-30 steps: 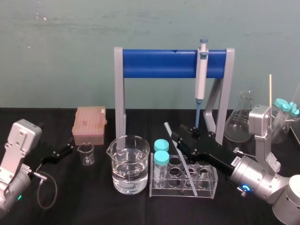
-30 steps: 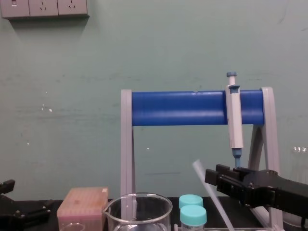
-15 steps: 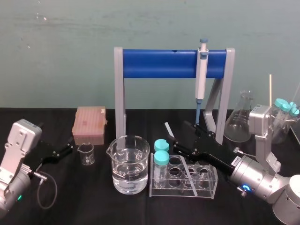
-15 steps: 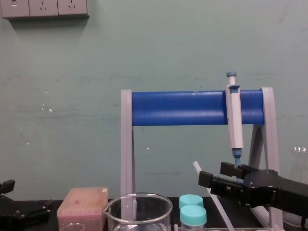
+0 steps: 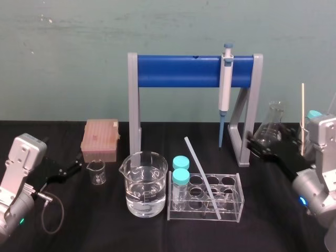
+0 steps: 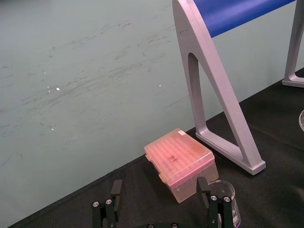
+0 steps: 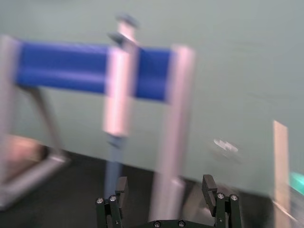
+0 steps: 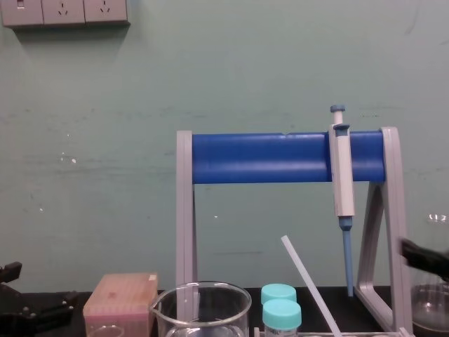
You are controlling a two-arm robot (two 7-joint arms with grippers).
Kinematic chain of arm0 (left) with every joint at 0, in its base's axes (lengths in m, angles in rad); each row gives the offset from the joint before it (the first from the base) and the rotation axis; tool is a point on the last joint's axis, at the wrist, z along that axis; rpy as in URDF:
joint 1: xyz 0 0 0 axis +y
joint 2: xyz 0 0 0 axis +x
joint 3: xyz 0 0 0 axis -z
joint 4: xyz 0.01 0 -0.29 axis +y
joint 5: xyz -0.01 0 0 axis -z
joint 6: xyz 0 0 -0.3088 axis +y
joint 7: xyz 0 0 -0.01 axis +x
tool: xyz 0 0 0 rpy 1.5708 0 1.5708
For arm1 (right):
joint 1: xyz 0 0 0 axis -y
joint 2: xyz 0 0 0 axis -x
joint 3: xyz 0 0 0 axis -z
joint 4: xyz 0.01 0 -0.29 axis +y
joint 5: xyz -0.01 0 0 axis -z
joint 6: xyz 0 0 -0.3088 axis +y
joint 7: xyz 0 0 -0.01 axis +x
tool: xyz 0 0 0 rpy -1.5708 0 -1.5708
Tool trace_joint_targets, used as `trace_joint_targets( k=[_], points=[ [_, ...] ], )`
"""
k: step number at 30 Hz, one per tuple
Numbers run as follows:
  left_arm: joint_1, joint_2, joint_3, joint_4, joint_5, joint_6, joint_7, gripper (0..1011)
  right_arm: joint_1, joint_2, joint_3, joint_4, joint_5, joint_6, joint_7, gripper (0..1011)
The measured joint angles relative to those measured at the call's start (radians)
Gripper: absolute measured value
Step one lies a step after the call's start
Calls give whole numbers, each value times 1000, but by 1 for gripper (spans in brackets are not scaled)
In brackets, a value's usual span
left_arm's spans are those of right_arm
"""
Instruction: Pick up the stirring rod with one hand, then place it down.
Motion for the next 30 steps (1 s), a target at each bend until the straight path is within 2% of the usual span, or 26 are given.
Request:
trace_joint_targets(
  k=[1, 3, 6, 9, 30],
  points=[
    [0, 0, 0, 0, 0, 0, 0, 1000, -11, -3, 12, -1, -26, 27, -57, 1003],
    [0, 0, 0, 0, 0, 0, 0, 1000, -23, -9, 27, -1, -48, 64, -110, 1003],
    [0, 0, 0, 0, 0, 0, 0, 1000, -33, -17, 40, -1, -60, 99, -139, 1003],
    [0, 0, 0, 0, 0, 0, 0, 1000, -36, -20, 45, -1, -62, 110, -147, 1003],
    [0, 0, 0, 0, 0, 0, 0, 1000, -34, -17, 41, 0, -61, 98, -144, 1003]
  ],
)
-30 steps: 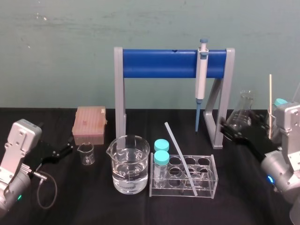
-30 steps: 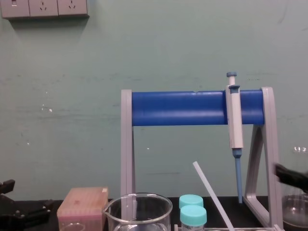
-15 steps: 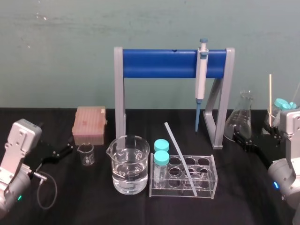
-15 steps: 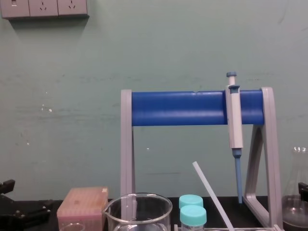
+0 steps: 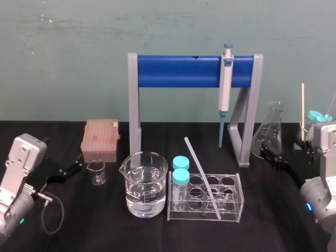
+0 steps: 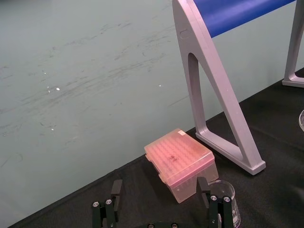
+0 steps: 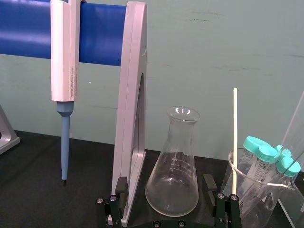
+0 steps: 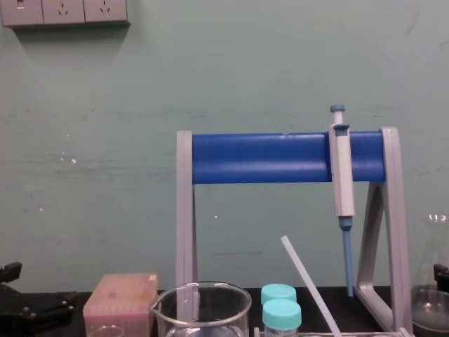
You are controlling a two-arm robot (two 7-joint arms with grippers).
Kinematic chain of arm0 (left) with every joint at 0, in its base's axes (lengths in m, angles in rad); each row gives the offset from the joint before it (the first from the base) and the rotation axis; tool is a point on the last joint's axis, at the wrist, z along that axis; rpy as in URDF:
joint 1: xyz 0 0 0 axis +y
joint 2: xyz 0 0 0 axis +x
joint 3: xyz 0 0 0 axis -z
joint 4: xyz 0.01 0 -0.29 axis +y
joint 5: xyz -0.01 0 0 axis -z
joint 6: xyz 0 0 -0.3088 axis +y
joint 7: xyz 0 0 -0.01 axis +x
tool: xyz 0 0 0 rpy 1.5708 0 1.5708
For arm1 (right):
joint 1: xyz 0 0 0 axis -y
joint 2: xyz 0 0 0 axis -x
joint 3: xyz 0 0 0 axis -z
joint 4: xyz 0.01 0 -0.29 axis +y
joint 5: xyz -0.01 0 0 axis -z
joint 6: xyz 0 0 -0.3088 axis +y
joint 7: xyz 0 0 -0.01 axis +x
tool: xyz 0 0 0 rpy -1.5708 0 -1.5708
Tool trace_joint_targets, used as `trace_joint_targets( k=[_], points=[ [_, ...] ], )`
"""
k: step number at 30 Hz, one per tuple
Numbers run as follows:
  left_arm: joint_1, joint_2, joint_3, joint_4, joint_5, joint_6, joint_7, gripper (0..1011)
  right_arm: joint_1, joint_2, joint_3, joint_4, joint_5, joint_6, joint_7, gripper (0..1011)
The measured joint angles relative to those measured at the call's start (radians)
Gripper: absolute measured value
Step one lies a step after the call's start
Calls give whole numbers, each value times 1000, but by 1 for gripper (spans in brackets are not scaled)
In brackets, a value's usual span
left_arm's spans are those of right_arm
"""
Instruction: Pick up the stirring rod with one hand, then place it down.
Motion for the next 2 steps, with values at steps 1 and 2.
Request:
trace_joint_targets(
  k=[1, 2],
  points=[
    [0, 0, 0, 0, 0, 0, 0, 1000, 0, 0, 0, 0, 0, 0, 0, 1003],
    [0, 0, 0, 0, 0, 0, 0, 1000, 0, 0, 0, 0, 0, 0, 0, 1003]
  ],
)
